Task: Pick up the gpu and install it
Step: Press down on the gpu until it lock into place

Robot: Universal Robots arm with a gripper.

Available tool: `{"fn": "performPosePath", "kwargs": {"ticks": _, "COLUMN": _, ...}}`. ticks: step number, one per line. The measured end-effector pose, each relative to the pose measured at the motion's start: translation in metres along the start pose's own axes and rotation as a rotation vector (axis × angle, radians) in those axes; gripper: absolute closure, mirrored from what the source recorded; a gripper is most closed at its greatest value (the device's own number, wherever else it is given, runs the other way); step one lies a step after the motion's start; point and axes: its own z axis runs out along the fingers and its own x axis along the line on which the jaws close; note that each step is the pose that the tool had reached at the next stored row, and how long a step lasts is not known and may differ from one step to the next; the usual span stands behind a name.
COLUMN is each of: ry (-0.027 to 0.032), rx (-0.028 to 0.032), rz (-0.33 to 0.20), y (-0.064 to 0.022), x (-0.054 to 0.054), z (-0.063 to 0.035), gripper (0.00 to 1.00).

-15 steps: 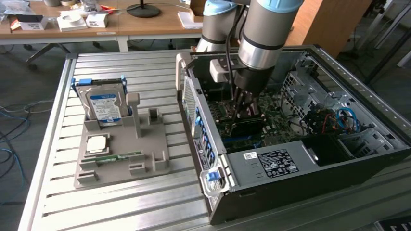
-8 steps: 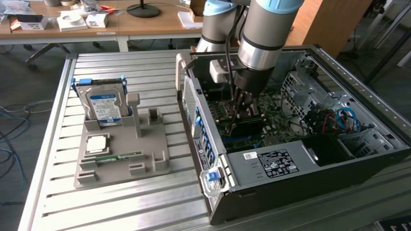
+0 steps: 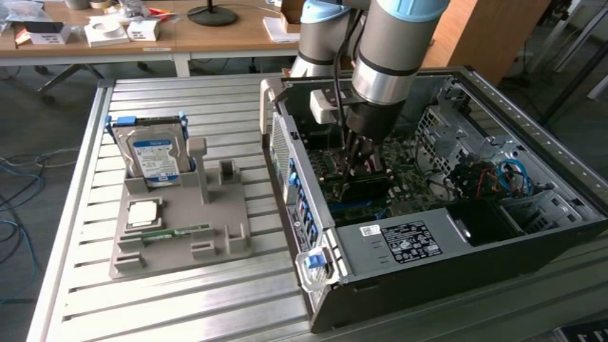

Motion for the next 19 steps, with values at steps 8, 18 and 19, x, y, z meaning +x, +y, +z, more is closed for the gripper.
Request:
{"fn": "performPosePath", "kwargs": {"ticks": 8, "ry": -0.0001, "rx": 0.0000, "rz": 0.000, "y": 0.0004, "x": 0.0008, "z": 0.0000, "gripper": 0.89}}
{"fn": "performPosePath", "kwargs": {"ticks": 18, "ry": -0.0001, "rx": 0.0001, "rz": 0.000, "y": 0.0010, "x": 0.0018, "z": 0.0001, "gripper": 0.89}}
{"fn": "performPosePath", "kwargs": {"ticks": 19, "ry": -0.0001, "rx": 0.0002, "rz": 0.000, "y": 0.0010, "x": 0.0018, "z": 0.0005, "gripper": 0.89}}
